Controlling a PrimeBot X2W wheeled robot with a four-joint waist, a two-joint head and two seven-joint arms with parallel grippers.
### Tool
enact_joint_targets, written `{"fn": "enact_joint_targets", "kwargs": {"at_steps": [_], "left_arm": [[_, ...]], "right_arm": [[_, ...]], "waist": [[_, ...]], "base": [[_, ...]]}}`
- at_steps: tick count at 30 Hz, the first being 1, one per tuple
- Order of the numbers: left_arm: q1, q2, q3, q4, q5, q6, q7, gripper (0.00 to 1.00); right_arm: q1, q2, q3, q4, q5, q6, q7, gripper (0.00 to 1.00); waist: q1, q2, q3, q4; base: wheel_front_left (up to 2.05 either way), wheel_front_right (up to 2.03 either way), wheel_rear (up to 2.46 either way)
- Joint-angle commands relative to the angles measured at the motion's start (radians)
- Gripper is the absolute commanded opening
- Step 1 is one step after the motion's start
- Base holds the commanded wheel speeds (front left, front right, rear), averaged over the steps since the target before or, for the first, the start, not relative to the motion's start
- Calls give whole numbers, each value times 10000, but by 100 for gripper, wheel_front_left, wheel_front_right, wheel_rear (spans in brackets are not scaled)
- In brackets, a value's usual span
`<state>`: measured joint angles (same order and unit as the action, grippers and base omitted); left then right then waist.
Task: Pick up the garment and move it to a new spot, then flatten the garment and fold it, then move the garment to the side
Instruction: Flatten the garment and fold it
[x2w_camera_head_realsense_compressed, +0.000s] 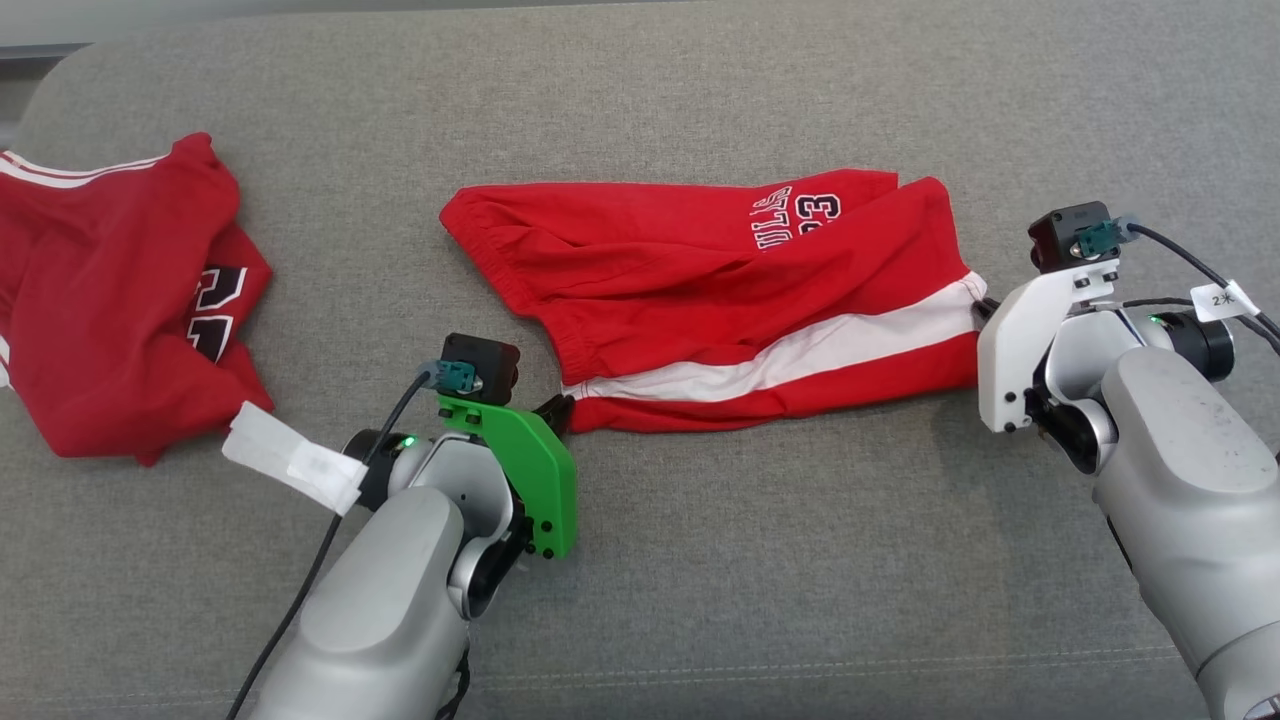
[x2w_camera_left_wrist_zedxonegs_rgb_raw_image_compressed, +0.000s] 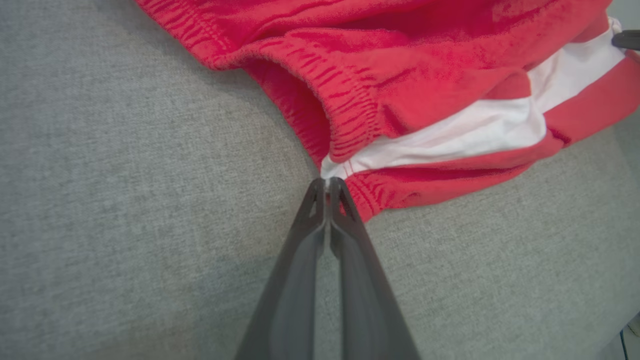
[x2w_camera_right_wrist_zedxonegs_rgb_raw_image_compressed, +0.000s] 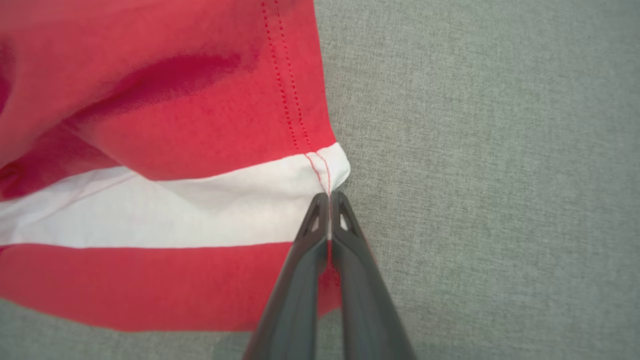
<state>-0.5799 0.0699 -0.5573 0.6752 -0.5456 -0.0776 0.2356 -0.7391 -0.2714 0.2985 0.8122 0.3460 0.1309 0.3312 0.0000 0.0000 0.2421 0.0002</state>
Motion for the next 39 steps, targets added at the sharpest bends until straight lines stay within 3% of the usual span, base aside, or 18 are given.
{"fn": "enact_joint_targets", "kwargs": {"at_steps": [1,7,14,18,23,31,39], "left_arm": [[-171,61,55,-13,-58,65,-135,0],[-377,168,379,-278,-160,266,-643,0],[-998,240,1103,-1289,-581,300,-1414,0],[-1648,524,1377,-1800,-725,129,-1292,0],[-2761,957,1602,-2084,-909,-65,-869,0],[-4807,1320,1781,-1957,-1560,-473,-857,0],[-6996,1748,1445,-1942,-2259,-532,-1196,0]], "right_arm": [[-122,-28,33,34,87,-3,-135,0],[-255,125,-203,-230,672,-3,-649,0],[-263,328,-788,-1205,2245,-3,-1159,0],[-652,379,-996,-1708,2602,-3,-1384,0],[-1470,940,-1442,-1784,2943,-2,-1934,0],[-4046,1490,-1761,-864,2398,0,-2619,0],[-6859,1714,-1614,282,629,-2,-4396,0]], "waist": [[0,0,-6,-16],[0,0,-138,-55],[0,0,-368,-119],[0,0,-248,-273],[0,0,96,-543],[0,0,1314,-841],[0,0,2300,-1014]], "base": [[0,0,0],[0,0,0],[0,0,0],[0,0,0],[0,0,0],[0,0,0],[0,0,0]]}}
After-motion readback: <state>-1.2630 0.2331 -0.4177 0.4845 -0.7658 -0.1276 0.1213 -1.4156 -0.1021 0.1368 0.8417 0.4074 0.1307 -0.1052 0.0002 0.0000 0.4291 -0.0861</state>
